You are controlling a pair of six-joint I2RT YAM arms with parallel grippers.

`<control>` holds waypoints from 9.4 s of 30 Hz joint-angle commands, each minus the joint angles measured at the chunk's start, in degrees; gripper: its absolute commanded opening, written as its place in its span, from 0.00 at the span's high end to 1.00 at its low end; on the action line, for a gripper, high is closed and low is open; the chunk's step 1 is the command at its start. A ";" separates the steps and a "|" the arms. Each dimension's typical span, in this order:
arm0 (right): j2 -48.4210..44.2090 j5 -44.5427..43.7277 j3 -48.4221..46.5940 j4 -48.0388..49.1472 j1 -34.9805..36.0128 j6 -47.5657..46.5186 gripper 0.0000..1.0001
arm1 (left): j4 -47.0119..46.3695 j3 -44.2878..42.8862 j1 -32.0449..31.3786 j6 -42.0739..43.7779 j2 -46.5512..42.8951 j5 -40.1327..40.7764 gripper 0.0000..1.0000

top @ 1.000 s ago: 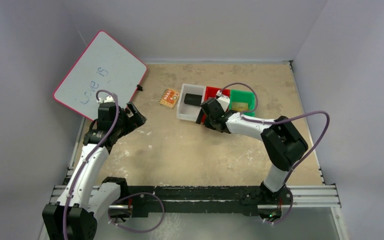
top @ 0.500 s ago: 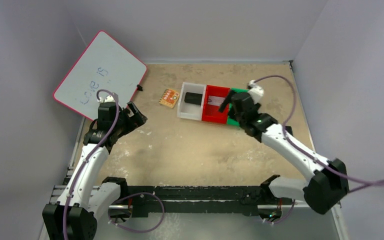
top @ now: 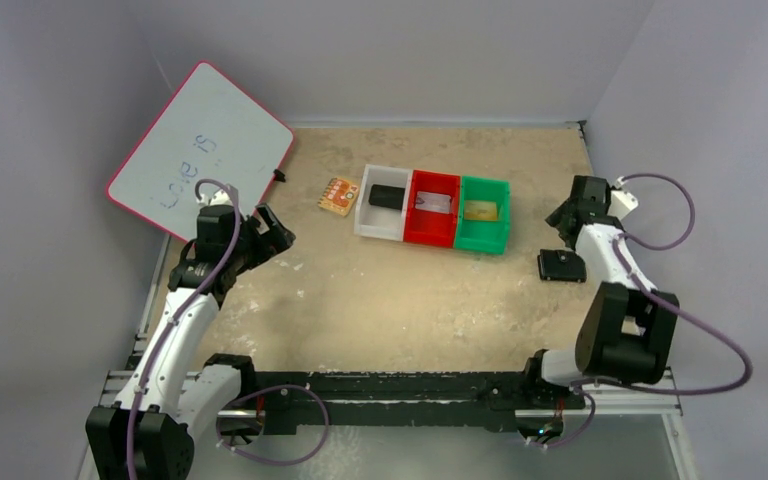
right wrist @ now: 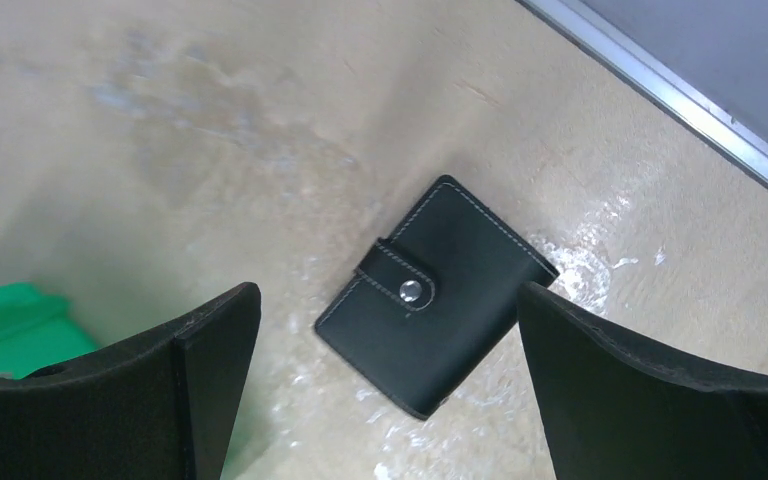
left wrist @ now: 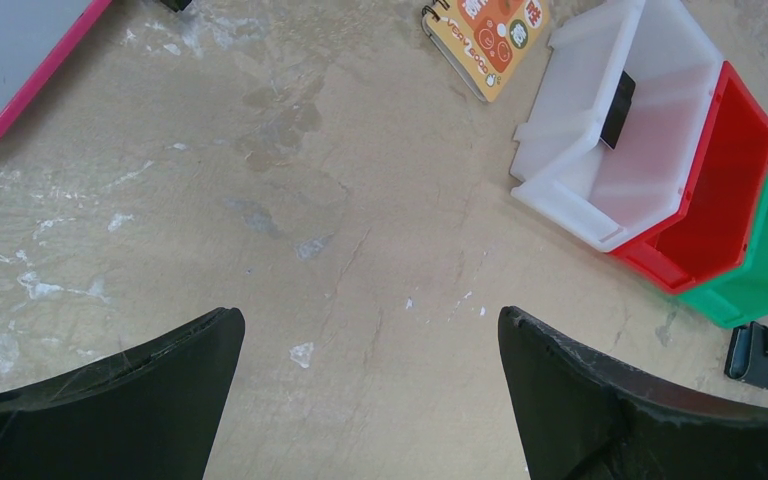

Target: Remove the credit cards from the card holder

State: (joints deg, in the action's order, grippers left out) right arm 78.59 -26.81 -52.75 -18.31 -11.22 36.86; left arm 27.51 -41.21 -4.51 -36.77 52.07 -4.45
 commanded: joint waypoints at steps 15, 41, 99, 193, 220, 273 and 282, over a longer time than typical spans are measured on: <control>9.34 9.91 6.34 2.41 -3.70 2.46 0.08 | -4.16 0.82 0.47 1.36 -0.78 -1.87 0.00; -12.36 -0.16 3.67 -10.53 5.22 10.55 0.12 | -3.94 0.46 0.38 1.90 0.08 -3.38 0.00; 3.60 19.16 10.39 7.39 54.96 17.61 0.47 | -6.29 3.21 -10.78 -3.37 2.51 -2.60 0.07; 16.49 5.95 -3.93 -5.04 66.61 16.37 0.71 | -18.80 12.28 -56.89 -34.06 36.72 38.57 0.92; 1.89 15.18 6.65 8.45 58.47 10.85 0.61 | -21.53 10.38 -56.92 -32.78 36.18 36.96 1.00; -1.11 28.16 18.75 21.27 47.32 7.17 0.68 | -25.30 15.97 -56.88 -37.34 37.27 38.68 1.00; 0.05 13.84 8.60 4.36 53.30 6.58 0.55 | -27.53 11.58 -56.92 -31.05 30.37 34.92 0.81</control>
State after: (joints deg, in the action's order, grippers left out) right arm 76.42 -2.17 -37.93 -2.52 39.33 43.48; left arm -8.27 -28.73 -61.78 -73.80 84.58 33.41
